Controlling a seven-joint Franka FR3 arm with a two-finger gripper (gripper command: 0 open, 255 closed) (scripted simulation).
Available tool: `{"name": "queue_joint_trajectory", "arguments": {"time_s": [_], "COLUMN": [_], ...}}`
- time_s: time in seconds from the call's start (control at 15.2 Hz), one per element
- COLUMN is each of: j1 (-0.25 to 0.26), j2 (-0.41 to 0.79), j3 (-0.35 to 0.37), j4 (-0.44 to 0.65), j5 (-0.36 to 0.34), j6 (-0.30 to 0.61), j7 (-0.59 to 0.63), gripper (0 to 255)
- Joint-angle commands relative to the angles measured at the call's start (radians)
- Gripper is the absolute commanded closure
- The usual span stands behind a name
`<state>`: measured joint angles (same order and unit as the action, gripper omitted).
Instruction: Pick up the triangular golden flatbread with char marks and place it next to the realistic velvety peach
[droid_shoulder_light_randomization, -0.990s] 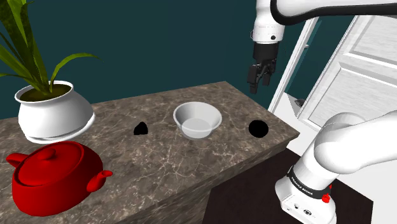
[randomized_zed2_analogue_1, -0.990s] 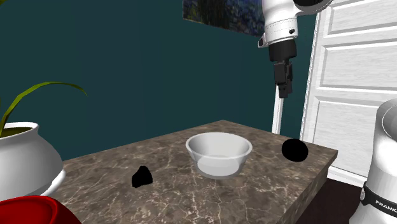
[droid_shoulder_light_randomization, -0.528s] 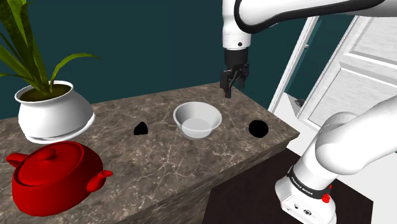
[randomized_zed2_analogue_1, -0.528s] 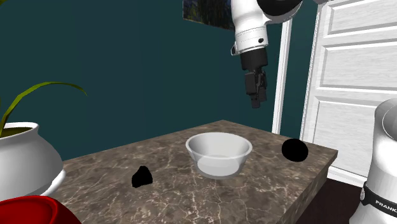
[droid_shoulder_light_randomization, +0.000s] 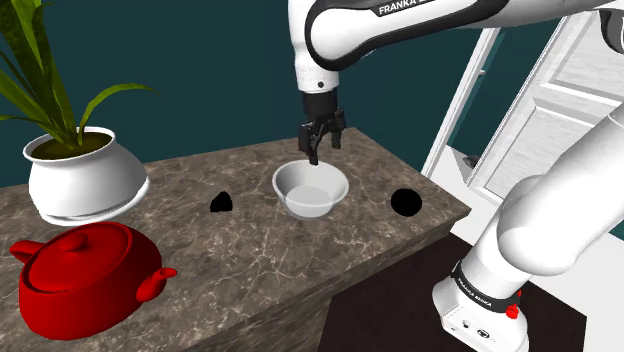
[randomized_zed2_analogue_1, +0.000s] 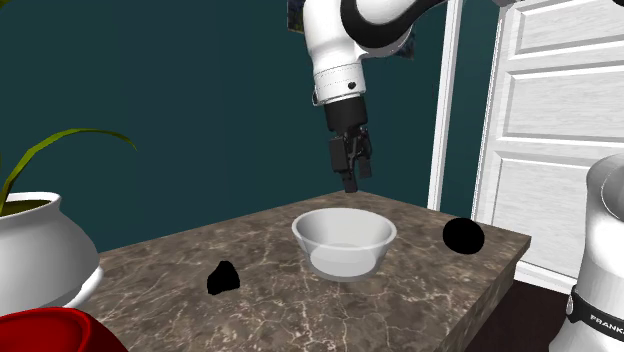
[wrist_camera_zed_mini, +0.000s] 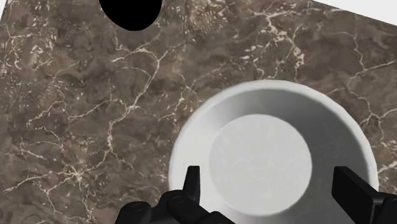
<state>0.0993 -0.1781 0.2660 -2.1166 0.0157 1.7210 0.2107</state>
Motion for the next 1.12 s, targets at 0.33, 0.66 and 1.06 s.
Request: {"name": "queue_joint_trajectory", "arguments": {"time_s": [0.33, 0.66, 1.06], "j1": [0.050, 0.109, 0.211], "j2": [0.267, 0.474, 0.744], "j3": [0.065, 0.090, 0.095], "j4": [0.229, 0.436, 0.758], "j5": [-0.061, -0.124, -0.200], "j6": [0.005, -0.025, -0.110], "j7": [0.084, 0.137, 0.175], "gripper": [0, 0, 0]}}
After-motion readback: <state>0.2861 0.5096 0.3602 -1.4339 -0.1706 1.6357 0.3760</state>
